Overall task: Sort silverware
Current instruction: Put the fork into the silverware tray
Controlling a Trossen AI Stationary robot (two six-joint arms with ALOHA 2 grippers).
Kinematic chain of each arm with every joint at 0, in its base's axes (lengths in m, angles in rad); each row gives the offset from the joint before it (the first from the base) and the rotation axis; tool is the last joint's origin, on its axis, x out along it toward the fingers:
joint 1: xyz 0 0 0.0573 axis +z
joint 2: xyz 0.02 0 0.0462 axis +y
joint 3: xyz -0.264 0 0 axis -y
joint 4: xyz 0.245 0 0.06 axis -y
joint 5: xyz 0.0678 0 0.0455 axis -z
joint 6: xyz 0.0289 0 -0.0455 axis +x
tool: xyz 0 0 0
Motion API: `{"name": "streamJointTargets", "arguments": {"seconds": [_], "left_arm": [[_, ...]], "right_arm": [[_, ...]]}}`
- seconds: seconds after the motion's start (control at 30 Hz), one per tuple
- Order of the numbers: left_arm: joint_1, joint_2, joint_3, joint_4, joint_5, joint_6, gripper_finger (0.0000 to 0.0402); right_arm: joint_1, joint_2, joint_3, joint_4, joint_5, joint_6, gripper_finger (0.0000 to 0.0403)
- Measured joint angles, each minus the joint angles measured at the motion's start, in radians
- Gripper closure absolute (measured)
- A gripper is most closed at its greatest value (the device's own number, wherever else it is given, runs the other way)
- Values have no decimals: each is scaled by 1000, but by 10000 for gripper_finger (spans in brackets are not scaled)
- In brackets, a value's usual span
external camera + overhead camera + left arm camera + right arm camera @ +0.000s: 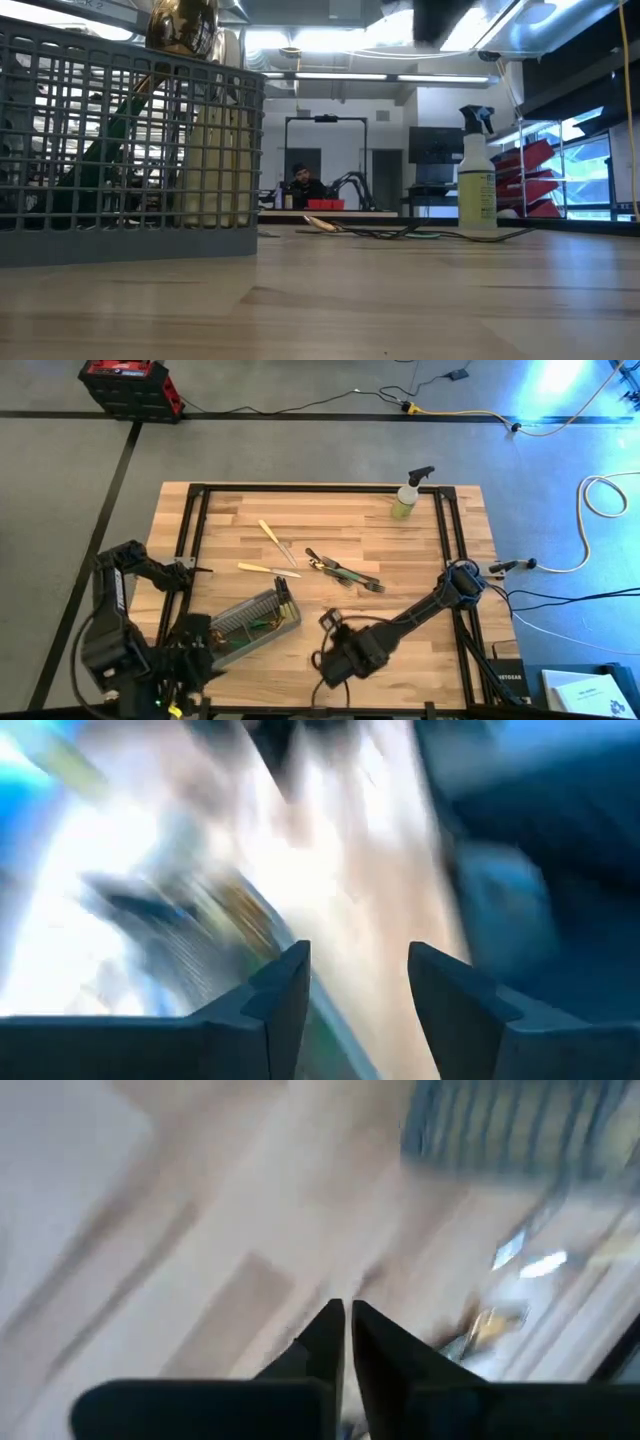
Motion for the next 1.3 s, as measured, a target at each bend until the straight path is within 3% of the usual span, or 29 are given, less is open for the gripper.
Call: {"name": "streamJointTargets", "arguments": {"seconds": [0.1,0.33,0.47,0.57,0.7,0.83,1.03,1.3], "left_arm": [[-4,0,-14,-2,-168,78,247],[72,0,-70,10,-186,144,247],[139,-27,-127,125,-101,271,248],[201,-85,-222,374,31,440,261],[269,-144,-397,706,182,638,279],[335,-215,-565,944,223,747,286],[415,-283,-855,1392,447,834,286],[408,-314,-1045,1681,388,904,286]], "right_arm": [[-46,-54,-148,66,-6,34,391],[-159,-310,-592,519,-65,-17,401],[-215,-446,-806,794,-62,-16,398],[-243,-513,-916,967,-78,21,398],[-268,-530,-1010,1084,-82,160,398],[-285,-531,-1047,1111,-80,245,398],[-305,-554,-1114,1210,-17,217,398],[-380,-567,-1136,1124,-49,300,398]]}}
